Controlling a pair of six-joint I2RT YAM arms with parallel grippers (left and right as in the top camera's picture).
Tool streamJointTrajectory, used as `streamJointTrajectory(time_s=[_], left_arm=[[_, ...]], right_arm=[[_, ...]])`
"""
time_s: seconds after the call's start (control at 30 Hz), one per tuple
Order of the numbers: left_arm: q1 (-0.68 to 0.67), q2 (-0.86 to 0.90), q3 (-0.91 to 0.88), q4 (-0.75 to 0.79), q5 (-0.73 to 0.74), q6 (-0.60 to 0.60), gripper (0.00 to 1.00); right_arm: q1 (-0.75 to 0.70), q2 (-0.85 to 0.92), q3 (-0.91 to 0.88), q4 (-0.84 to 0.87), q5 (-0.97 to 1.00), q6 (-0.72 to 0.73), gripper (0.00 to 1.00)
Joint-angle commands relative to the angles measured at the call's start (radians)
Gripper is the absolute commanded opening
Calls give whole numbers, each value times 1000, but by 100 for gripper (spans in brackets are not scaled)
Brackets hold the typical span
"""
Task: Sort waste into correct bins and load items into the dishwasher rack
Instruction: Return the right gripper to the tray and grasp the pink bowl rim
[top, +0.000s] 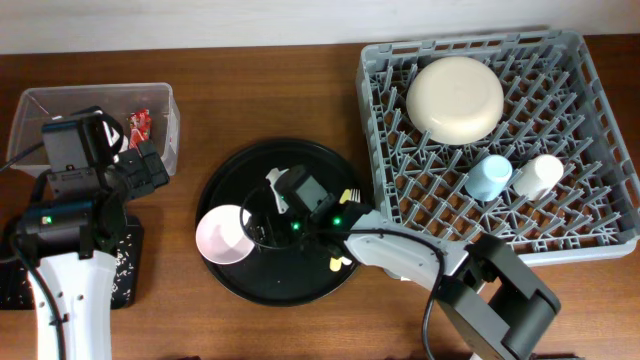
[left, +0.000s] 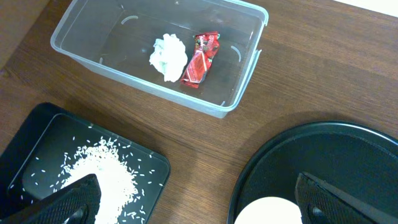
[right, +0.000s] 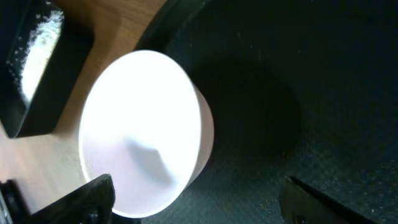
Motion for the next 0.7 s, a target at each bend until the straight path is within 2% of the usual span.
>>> streamJointTrajectory(time_s=[0.0, 0.17, 0.23, 0.3, 0.5, 0.57, 0.67], left_arm=[[3, -5, 13, 1, -10, 3, 99], [3, -5, 13, 1, -10, 3, 99], [3, -5, 13, 1, -10, 3, 99], [3, -5, 13, 1, -10, 3, 99], [3, -5, 13, 1, -10, 3, 99], [3, -5, 13, 1, -10, 3, 99], [3, -5, 13, 1, -10, 3, 99]], right_arm=[[17, 51, 3, 26, 46, -4, 82], [19, 87, 3, 67, 41, -4, 77], [23, 87, 3, 75, 38, -4, 70], [39, 87, 3, 106, 34, -4, 58], [64, 88, 3, 119, 50, -4, 57], [64, 88, 3, 118, 57, -4, 43], [64, 88, 3, 111, 57, -4, 41]])
